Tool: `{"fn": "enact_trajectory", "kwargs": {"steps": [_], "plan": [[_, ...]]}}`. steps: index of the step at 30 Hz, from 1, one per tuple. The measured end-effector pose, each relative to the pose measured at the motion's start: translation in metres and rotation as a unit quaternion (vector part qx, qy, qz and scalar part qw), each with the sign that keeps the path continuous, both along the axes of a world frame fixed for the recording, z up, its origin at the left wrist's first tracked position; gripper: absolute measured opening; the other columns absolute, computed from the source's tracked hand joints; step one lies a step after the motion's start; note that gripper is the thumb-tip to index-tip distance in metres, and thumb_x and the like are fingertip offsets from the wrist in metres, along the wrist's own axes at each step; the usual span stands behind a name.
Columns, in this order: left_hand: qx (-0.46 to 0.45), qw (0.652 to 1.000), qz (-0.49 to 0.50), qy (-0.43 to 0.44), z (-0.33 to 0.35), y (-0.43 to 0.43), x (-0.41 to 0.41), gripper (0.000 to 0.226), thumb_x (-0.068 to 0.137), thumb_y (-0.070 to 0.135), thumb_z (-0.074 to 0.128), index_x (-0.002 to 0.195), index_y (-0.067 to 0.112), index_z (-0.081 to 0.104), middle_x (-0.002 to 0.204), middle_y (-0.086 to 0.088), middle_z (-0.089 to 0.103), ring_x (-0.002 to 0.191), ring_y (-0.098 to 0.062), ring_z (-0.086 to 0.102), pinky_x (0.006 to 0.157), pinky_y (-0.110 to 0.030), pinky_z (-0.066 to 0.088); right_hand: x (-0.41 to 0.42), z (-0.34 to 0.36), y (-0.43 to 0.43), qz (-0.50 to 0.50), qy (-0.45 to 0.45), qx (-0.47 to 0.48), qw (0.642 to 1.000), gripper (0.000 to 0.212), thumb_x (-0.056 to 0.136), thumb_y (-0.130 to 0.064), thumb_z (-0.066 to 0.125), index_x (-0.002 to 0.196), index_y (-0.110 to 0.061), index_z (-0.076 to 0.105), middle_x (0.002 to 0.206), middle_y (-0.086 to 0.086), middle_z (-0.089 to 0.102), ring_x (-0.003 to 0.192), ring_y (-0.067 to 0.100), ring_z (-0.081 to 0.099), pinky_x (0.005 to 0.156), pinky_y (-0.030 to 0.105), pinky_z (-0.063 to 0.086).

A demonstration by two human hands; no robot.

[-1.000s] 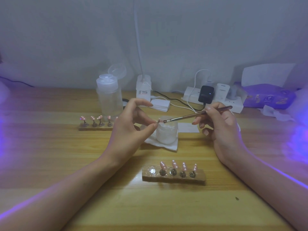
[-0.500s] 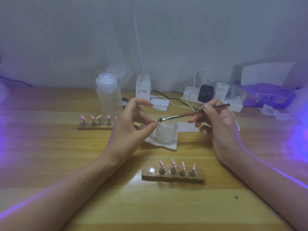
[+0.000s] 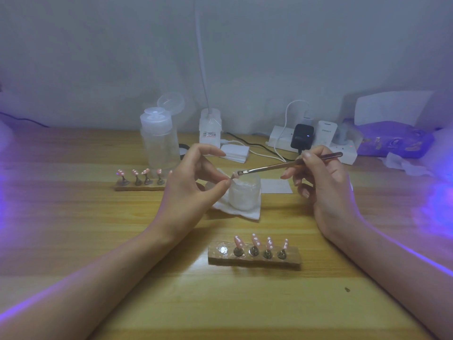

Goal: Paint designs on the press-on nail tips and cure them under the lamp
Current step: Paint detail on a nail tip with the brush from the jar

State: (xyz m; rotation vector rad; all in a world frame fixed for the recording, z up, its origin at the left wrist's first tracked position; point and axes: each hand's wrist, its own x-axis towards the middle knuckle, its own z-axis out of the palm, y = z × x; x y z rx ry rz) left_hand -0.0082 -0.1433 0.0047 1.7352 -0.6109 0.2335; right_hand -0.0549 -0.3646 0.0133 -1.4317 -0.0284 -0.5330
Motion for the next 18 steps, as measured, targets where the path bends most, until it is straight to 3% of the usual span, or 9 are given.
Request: {"fn": "enact_trajectory", "kwargs": {"steps": [18], "plan": [[0.000,1.000,-0.005,-0.002,0.0000,-0.0003,0.0005,0.038,0.085,0.006,0.074,0.111,0.028,0.058,0.078,0.010,0.070,0.082,-0.005,0.068,0.062,-0.035,0.052,0.0010,-0.0012,-0.0007,-0.018,0.009,-0.009,1.000,0.021,0.103,-0.019,0.048,0.082,-0.022,0.046,0.070,0.008,0.073,0.053,0.008,0.049,0.043,0.017,0.034]]}}
